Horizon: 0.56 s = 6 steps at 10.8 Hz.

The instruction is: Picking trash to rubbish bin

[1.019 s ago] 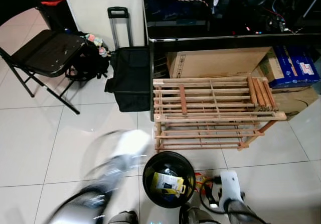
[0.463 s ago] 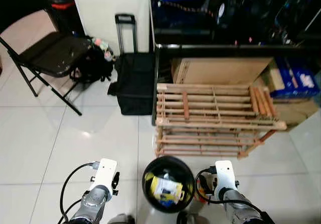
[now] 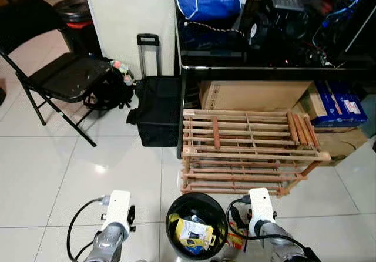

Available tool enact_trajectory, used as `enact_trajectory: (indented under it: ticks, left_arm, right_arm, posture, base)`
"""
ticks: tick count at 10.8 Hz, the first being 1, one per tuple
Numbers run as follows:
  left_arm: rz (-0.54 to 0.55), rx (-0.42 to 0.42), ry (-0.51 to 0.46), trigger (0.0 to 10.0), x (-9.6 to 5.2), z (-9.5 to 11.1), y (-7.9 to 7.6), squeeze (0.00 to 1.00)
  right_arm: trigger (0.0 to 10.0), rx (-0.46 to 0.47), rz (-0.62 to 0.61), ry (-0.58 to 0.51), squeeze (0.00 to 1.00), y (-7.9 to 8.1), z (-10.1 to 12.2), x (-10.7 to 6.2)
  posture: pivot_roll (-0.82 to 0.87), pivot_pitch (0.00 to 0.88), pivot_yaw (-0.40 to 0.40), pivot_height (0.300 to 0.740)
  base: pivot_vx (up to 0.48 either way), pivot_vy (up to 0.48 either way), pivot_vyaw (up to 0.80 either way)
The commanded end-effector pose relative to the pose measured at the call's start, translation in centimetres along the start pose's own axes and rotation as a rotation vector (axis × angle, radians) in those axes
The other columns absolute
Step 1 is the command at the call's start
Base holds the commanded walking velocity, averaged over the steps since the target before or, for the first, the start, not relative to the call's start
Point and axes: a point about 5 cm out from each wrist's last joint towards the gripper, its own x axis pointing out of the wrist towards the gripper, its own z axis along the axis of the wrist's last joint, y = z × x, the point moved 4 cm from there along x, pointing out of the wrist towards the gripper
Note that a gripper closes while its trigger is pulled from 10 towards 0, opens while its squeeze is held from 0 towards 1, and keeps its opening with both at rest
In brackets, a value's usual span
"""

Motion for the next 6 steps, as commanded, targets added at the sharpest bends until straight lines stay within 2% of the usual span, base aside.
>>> enact_trajectory:
  ticks: [1, 6]
  left_arm:
    - [0.009, -0.02, 0.007, 10.0, -0.05, -0.21, -0.1, 0.0]
    - [-0.006, -0.02, 0.019, 10.0, -0.1, -0.48, -0.53, 0.0]
  right_arm:
    - [10.0, 0.001, 0.006, 0.032, 0.0, -0.08, -0.86, -0.18]
    - [10.0, 0.019, -0.006, 0.034, 0.0, -0.62, -1.05, -0.31]
  posture:
    - [0.04, 0.0, -0.048, 0.74]
    - [0.04, 0.0, -0.056, 0.74]
  base:
    - [0.0, 0.0, 0.0]
    - [0.0, 0.0, 0.0]
